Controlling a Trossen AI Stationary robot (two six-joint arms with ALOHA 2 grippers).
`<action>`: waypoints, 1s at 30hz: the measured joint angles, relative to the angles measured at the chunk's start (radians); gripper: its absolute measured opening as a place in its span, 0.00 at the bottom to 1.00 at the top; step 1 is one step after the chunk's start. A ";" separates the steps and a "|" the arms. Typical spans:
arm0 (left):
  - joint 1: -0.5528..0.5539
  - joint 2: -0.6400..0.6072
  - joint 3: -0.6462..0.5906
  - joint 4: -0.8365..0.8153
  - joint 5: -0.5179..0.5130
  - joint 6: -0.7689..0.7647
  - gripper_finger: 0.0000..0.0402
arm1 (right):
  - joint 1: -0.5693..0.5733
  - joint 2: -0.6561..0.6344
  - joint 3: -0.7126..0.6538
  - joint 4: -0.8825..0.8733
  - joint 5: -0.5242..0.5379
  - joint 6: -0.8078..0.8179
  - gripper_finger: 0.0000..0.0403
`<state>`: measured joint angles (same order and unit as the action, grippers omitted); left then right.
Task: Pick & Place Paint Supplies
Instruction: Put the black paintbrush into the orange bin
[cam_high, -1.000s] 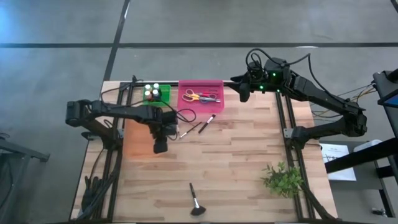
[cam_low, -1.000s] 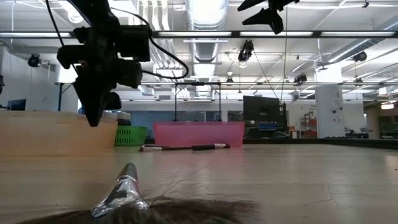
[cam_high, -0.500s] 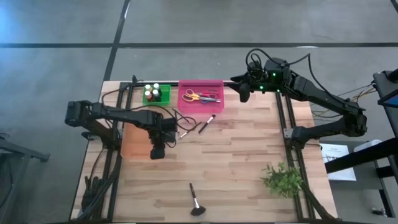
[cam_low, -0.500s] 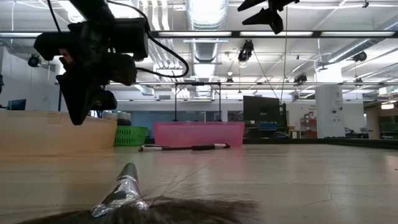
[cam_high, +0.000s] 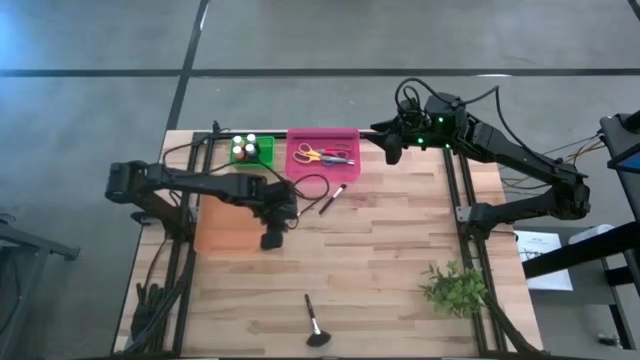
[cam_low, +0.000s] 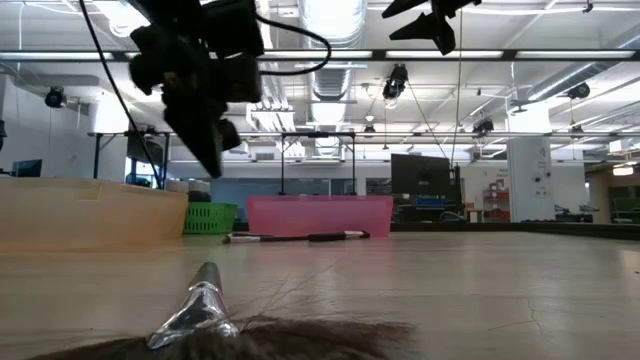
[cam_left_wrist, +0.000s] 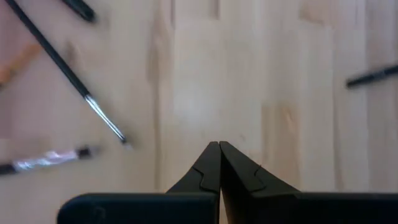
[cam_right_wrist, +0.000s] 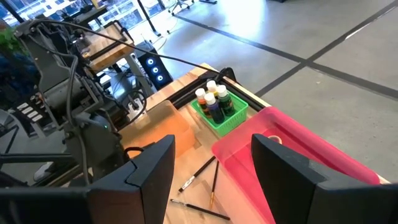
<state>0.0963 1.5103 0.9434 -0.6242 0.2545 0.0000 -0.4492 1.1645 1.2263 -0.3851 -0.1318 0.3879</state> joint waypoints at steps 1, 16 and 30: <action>0.001 0.007 0.007 0.011 -0.024 -0.004 0.02 | 0.000 0.000 0.000 0.000 0.000 -0.001 0.51; 0.086 0.209 0.134 0.030 -0.070 -0.171 0.34 | 0.000 -0.003 0.000 -0.008 -0.002 -0.022 0.51; 0.094 0.266 0.129 -0.068 -0.128 -0.221 0.19 | -0.001 -0.048 0.000 -0.063 0.002 -0.022 0.51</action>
<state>0.1905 1.7767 1.0729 -0.6927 0.1268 -0.2211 -0.4500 1.1160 1.2266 -0.4477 -0.1301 0.3656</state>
